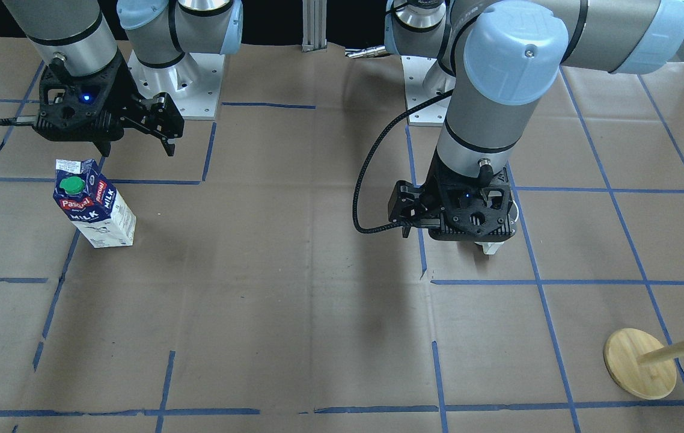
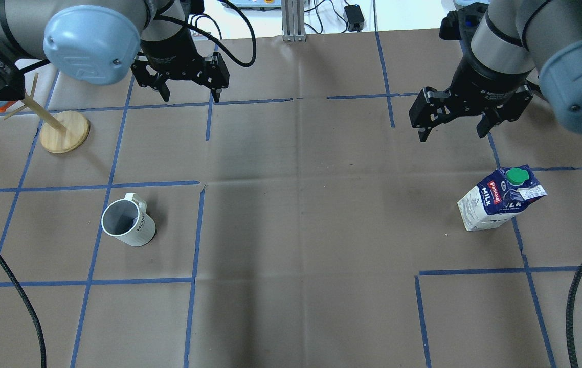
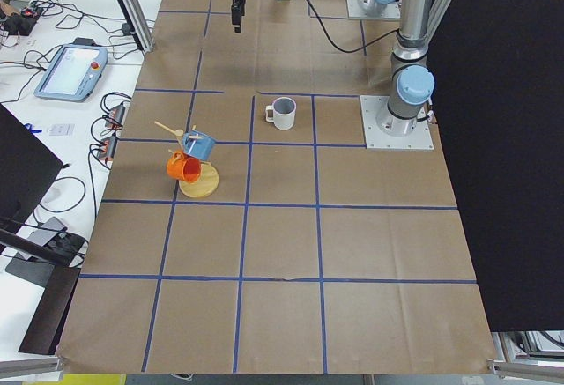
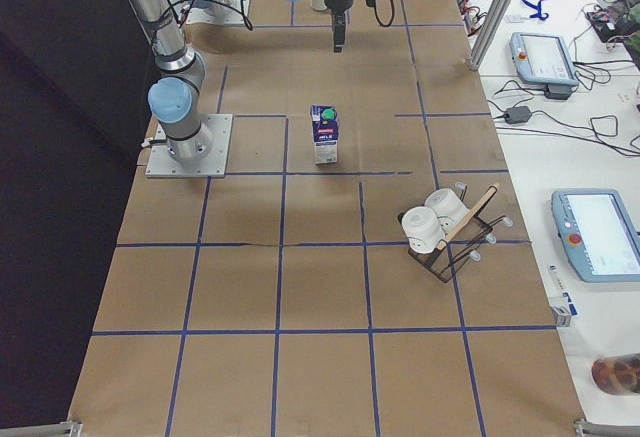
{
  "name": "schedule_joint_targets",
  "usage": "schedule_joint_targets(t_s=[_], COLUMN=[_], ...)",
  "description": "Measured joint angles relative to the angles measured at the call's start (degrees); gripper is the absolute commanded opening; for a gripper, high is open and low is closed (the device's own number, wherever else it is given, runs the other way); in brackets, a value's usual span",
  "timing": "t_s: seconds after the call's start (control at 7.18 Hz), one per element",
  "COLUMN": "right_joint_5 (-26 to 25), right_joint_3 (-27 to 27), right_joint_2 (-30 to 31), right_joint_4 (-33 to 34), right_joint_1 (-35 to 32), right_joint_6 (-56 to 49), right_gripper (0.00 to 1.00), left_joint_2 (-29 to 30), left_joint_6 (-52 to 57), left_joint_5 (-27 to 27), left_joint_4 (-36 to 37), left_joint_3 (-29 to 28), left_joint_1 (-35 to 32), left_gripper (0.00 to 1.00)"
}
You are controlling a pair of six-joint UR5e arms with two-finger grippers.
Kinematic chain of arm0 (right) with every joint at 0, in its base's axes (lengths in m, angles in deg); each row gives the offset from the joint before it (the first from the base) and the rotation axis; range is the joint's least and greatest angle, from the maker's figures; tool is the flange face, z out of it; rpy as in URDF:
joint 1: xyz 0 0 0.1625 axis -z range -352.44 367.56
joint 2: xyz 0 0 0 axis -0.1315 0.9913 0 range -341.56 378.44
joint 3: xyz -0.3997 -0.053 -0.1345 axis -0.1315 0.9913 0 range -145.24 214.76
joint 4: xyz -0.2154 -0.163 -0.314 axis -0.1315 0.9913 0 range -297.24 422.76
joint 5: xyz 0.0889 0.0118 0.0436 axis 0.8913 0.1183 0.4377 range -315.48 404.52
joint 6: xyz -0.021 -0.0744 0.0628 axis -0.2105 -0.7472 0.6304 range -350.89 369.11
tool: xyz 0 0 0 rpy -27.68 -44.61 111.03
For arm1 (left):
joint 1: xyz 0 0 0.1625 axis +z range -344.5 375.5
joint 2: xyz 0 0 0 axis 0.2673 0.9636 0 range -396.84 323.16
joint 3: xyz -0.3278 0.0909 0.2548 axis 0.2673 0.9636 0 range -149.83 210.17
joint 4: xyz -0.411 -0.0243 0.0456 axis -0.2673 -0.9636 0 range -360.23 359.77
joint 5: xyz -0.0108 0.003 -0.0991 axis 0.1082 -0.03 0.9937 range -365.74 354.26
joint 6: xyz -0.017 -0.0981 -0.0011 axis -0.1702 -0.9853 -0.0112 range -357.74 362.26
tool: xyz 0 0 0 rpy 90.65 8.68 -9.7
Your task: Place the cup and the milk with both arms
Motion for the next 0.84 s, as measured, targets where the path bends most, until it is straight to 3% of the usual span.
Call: schedule_joint_targets(t_s=[0.84], right_joint_5=[-0.02], right_joint_3=[-0.55], right_joint_2=[0.21], right_joint_4=[0.06], right_joint_1=[0.11], right_joint_6=[-0.02], right_gripper=[1.00], left_joint_2=[0.10], left_joint_6=[0.06], left_joint_5=[0.16], left_joint_4=[-0.23], left_joint_3=[-0.01], left_joint_1=[0.06], left_gripper=[0.99])
